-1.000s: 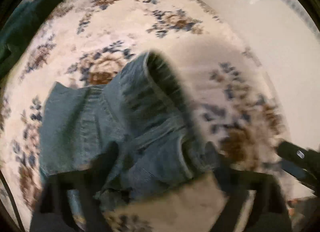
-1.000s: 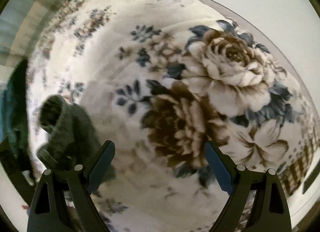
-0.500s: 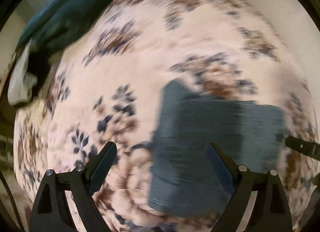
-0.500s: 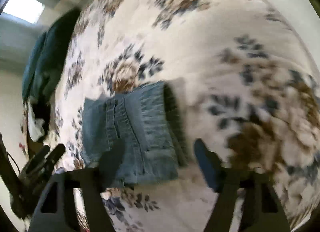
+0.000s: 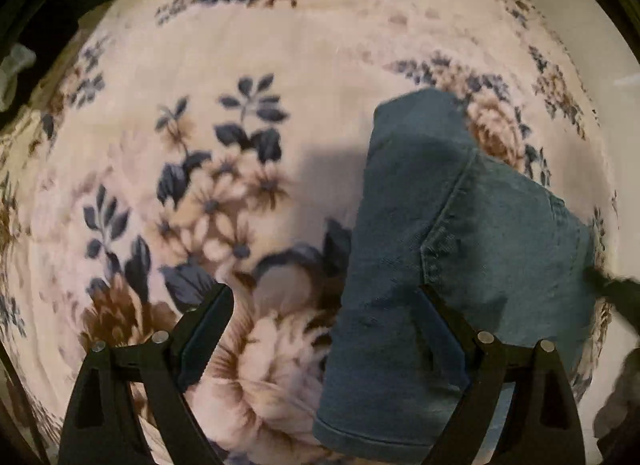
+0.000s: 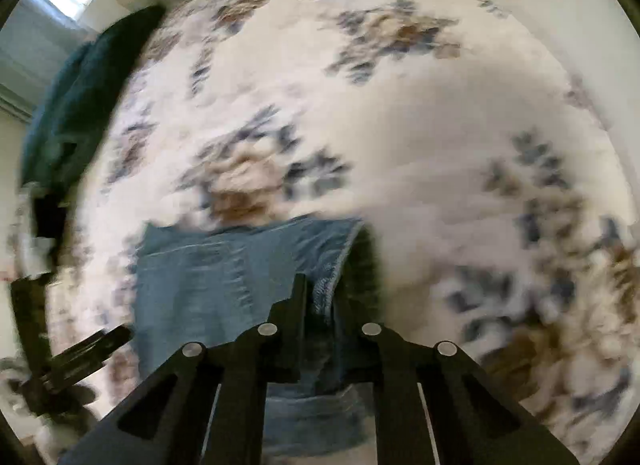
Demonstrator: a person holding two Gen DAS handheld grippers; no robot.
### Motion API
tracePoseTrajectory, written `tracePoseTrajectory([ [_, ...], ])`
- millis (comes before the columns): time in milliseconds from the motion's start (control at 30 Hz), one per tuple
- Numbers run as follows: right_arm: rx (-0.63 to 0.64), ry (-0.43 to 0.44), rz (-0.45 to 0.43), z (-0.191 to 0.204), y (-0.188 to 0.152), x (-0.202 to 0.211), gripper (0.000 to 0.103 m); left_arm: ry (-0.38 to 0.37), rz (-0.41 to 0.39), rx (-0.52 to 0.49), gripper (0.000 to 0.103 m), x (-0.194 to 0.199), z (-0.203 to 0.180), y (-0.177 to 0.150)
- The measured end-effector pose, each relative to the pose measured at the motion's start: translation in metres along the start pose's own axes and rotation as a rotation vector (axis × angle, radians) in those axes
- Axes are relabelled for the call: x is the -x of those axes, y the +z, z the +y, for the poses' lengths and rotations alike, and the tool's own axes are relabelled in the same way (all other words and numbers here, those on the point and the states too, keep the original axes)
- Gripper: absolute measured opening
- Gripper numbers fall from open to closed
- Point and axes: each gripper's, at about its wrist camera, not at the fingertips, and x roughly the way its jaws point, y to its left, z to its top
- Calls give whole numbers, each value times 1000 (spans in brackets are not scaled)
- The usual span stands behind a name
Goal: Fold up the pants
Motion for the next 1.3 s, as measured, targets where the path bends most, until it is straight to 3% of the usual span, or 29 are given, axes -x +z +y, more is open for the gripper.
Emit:
tracePoseTrajectory([
  [33, -70, 54, 115, -16, 1, -23, 12, -4, 8, 5, 89, 3, 1, 1],
  [67, -84, 88, 163, -20, 1, -31, 12, -17, 2, 13, 89, 11, 3, 4],
  [133, -65, 109, 180, -18, 3, -28, 13, -73, -21, 39, 89, 24, 7, 15],
  [167, -44, 118, 174, -13, 5, -20, 21, -125, -32, 51, 89, 31, 7, 28],
  [200, -46, 146, 164, -11, 7, -14, 45, -147, -36, 57, 89, 33, 6, 39],
  [267, -90, 220, 126, -12, 11, -2, 79, -234, 1, 54, 89, 23, -3, 73],
  [333, -121, 250, 135, -10, 13, -5, 79, -312, 133, 36, 89, -13, -19, 109],
  [400, -138, 236, 166, -8, 14, -17, 79, -333, 251, 19, 89, -54, -34, 131],
  [433, -143, 227, 183, -6, 18, -26, 79, -319, 282, 12, 82, -69, -41, 137],
  [533, -124, 222, 202, -2, 27, -41, 76, -251, 243, -69, 39, -83, -51, 144],
  [567, -90, 212, 208, 4, 26, -48, 65, -249, 228, -84, 35, -86, -49, 143],
  [600, -56, 208, 201, 10, 27, -53, 45, -241, 220, -86, 35, -89, -43, 144],
  [633, -4, 174, 187, 16, 27, -54, 36, -228, 218, -73, 36, -93, -36, 144],
  [667, 64, 107, 166, 20, 28, -56, 33, -251, 231, -52, 38, -97, -30, 144],
  [733, 60, 56, 169, 14, 30, -63, 33, -292, 248, -14, 43, -94, -26, 142],
  [833, 9, 76, 201, 8, 26, -54, 37, -310, 225, -9, 49, -63, -28, 129],
  [967, -61, 161, 184, -11, -6, -11, 65, -370, 126, -22, 65, -6, -21, 90],
  [1033, -129, 209, 194, -28, -29, -3, 67, -316, 72, -52, 67, 14, -18, 60],
  [1133, -256, 278, 259, -49, -69, -17, 67, -138, 4, -120, 67, 22, -26, 17],
  [1233, -363, 339, 310, -54, -102, -44, 67, -45, 36, -162, 68, 9, -29, -17],
  [1300, -380, 342, 281, -50, -112, -53, 67, 12, 15, -191, 69, 1, -36, -30],
])
